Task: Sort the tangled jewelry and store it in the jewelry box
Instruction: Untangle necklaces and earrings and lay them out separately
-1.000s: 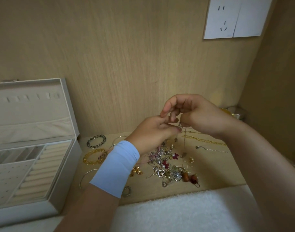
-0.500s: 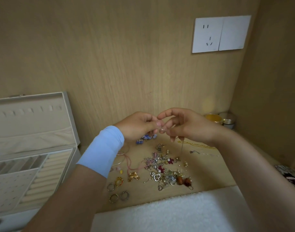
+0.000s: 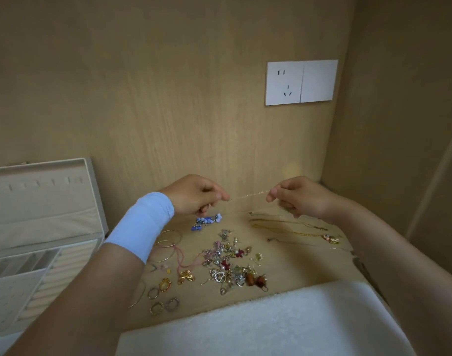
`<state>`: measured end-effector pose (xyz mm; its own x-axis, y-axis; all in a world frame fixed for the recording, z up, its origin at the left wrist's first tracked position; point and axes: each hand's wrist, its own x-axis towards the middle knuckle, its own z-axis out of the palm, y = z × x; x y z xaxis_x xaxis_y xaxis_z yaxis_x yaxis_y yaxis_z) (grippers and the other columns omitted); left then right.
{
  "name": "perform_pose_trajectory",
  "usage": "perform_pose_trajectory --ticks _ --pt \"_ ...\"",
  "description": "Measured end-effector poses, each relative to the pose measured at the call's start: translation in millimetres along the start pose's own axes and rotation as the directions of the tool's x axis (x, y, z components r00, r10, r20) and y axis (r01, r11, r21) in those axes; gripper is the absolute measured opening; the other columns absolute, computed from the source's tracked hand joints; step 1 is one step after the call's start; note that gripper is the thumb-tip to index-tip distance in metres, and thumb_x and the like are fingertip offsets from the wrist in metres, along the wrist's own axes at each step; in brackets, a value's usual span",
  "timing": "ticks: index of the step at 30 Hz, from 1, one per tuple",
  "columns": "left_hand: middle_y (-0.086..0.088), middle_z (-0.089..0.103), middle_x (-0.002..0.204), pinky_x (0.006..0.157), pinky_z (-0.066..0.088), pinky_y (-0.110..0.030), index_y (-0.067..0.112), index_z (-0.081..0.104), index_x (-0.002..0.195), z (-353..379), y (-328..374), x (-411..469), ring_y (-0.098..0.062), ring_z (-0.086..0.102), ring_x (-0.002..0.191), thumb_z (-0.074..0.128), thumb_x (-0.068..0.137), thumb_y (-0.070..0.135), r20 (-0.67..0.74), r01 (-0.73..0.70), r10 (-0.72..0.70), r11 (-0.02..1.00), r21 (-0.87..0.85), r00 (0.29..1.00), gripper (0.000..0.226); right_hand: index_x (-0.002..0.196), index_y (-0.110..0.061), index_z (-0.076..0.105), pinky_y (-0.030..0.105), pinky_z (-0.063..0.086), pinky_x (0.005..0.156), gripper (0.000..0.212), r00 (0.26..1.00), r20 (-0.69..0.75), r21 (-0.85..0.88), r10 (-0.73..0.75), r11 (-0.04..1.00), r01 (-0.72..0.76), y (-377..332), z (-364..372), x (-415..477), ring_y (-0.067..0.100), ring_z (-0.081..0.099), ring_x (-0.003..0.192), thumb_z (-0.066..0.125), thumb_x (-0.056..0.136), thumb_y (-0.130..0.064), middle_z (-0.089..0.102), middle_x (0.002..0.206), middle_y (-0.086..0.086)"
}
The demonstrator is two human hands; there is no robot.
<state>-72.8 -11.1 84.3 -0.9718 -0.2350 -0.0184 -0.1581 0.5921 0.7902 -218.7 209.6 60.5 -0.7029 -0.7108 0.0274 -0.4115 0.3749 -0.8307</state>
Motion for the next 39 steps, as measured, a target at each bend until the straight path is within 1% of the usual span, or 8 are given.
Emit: perform_pose_trajectory --ticks 5,10,14,18,21,29,36,39 --pt "0.003 0.064 0.07 0.062 0.055 -0.023 0.014 0.071 0.106 32 -6 16 -0.009 0.058 0.06 0.061 0.096 0.011 -0.001 -0.007 0.007 0.999 0.045 1.0 0.015 0.09 -0.012 0.074 0.021 0.031 0.043 0.026 0.988 -0.137 -0.018 0.072 0.997 -0.076 27 -28 -12 0.007 0.035 0.039 0.056 0.103 -0.024 0.047 0.048 -0.01" --pt "0.007 0.068 0.069 0.068 0.055 -0.028 0.016 0.076 0.092 72 -6 34 -0.007 0.058 0.057 0.068 0.092 0.02 0.066 -0.033 0.021 0.98 0.194 0.998 0.01 0.092 -0.005 0.073 0.026 0.03 0.048 0.026 0.955 -0.24 -0.029 0.172 0.982 -0.184 55 -53 -32 0.014 0.038 0.048 0.062 0.099 -0.027 0.045 0.057 0.002" --pt "0.008 0.063 0.056 0.065 0.05 -0.023 0.022 0.076 0.089 106 2 45 -0.008 0.055 0.052 0.067 0.091 0.026 0.157 -0.04 -0.008 0.953 0.301 0.988 0.01 0.089 -0.008 0.078 0.031 0.044 0.065 0.022 0.95 -0.205 -0.174 0.236 0.946 -0.273 71 -67 -52 0.024 0.058 0.075 0.069 0.093 -0.028 0.061 0.073 0.013" --pt "0.009 0.074 0.079 0.081 0.056 -0.027 0.031 0.076 0.08 132 8 54 -0.011 0.068 0.075 0.07 0.087 0.031 0.221 -0.064 -0.026 0.919 0.389 0.975 0.009 0.066 -0.01 0.07 0.027 0.037 0.057 0.027 0.93 -0.207 -0.281 0.302 0.893 -0.352 89 -75 -52 0.013 0.052 0.061 0.073 0.088 -0.025 0.057 0.06 0.0" --pt "0.013 0.074 0.098 0.091 0.053 -0.029 0.031 0.077 0.084 141 11 56 -0.008 0.066 0.095 0.07 0.087 0.032 0.245 -0.083 -0.03 0.895 0.439 0.969 0.008 0.082 -0.006 0.074 0.029 0.047 0.063 0.021 0.918 -0.22 -0.407 0.33 0.824 -0.394 95 -78 -49 0.02 0.063 0.076 0.068 0.089 -0.025 0.067 0.076 0.005" --pt "0.02 0.071 0.093 0.091 0.054 -0.031 0.031 0.079 0.091 151 16 58 -0.004 0.064 0.093 0.074 0.082 0.034 0.273 -0.13 -0.034 0.818 0.56 0.961 0.011 0.065 -0.013 0.055 0.023 0.033 0.046 0.02 0.901 -0.072 -0.724 0.427 0.599 -0.341 89 -72 -60 0.017 0.047 0.06 0.062 0.083 -0.016 0.051 0.065 0.003" --pt "0.01 0.069 0.111 0.091 0.048 -0.024 0.027 0.076 0.103 150 11 60 -0.011 0.062 0.104 0.065 0.088 0.021 0.153 -0.108 0.029 0.833 0.543 0.988 0.019 0.09 -0.014 0.075 0.032 0.056 0.085 0.022 0.955 -0.103 -0.674 0.279 0.686 -0.273 89 -59 -42 0.017 0.064 0.094 0.065 0.09 -0.033 0.071 0.093 -0.001" --pt "0.006 0.068 0.117 0.09 0.045 -0.021 0.025 0.075 0.107 152 2 63 -0.012 0.061 0.106 0.064 0.091 0.02 0.157 -0.12 0.037 0.815 0.566 0.987 0.02 0.086 -0.021 0.074 0.031 0.055 0.084 0.015 0.965 -0.07 -0.671 0.254 0.704 -0.234 98 -50 -33 0.014 0.063 0.093 0.07 0.09 -0.034 0.068 0.088 -0.006"
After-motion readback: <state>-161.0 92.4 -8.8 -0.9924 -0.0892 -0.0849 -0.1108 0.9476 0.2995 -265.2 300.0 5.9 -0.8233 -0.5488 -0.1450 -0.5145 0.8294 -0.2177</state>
